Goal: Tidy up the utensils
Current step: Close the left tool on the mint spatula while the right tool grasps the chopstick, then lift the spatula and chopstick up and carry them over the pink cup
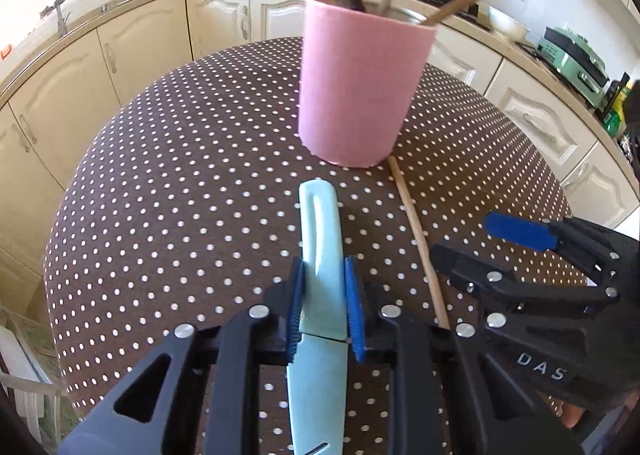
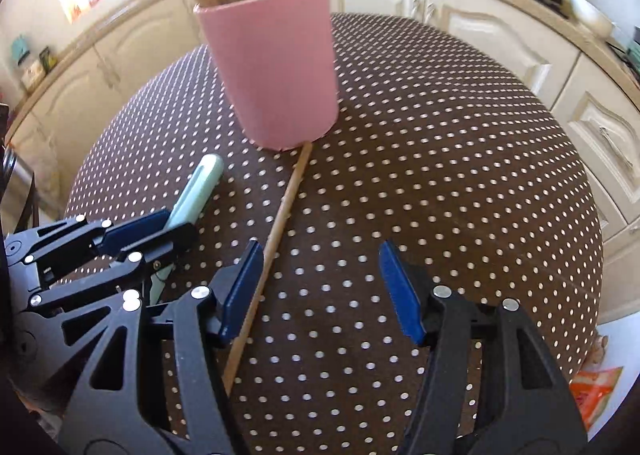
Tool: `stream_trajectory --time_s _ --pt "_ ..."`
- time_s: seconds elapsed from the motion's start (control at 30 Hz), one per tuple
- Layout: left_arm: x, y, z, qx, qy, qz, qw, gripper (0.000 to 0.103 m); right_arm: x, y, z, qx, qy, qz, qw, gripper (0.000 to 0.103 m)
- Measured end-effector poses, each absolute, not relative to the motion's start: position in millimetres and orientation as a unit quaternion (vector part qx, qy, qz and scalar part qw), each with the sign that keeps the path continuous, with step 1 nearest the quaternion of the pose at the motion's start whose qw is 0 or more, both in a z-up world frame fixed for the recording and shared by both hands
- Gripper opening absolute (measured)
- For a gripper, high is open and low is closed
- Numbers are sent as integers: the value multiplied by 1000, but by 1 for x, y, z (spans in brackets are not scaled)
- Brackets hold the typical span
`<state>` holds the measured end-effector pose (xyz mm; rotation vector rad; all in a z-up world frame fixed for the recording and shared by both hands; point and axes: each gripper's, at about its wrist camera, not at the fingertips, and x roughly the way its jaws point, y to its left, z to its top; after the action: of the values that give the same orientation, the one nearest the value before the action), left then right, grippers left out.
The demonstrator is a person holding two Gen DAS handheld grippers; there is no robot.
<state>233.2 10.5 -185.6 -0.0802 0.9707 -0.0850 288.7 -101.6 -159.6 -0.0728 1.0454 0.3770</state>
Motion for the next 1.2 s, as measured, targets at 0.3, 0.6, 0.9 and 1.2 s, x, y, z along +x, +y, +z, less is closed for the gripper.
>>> stream_trajectory --time_s 0.3,0.6,0.9,1.2 --pt "218 40 -173 -72 450 -46 889 20 305 -71 -161 -82 540 199 813 27" --pt "204 49 -154 -85 406 -63 908 20 310 -90 -165 -52 527 213 821 8" --pt "176 46 -124 -107 327 -90 935 19 279 -135 -143 35 438 234 867 6" --pt "159 33 -106 -111 273 -113 949 19 242 -172 -114 95 320 239 912 6"
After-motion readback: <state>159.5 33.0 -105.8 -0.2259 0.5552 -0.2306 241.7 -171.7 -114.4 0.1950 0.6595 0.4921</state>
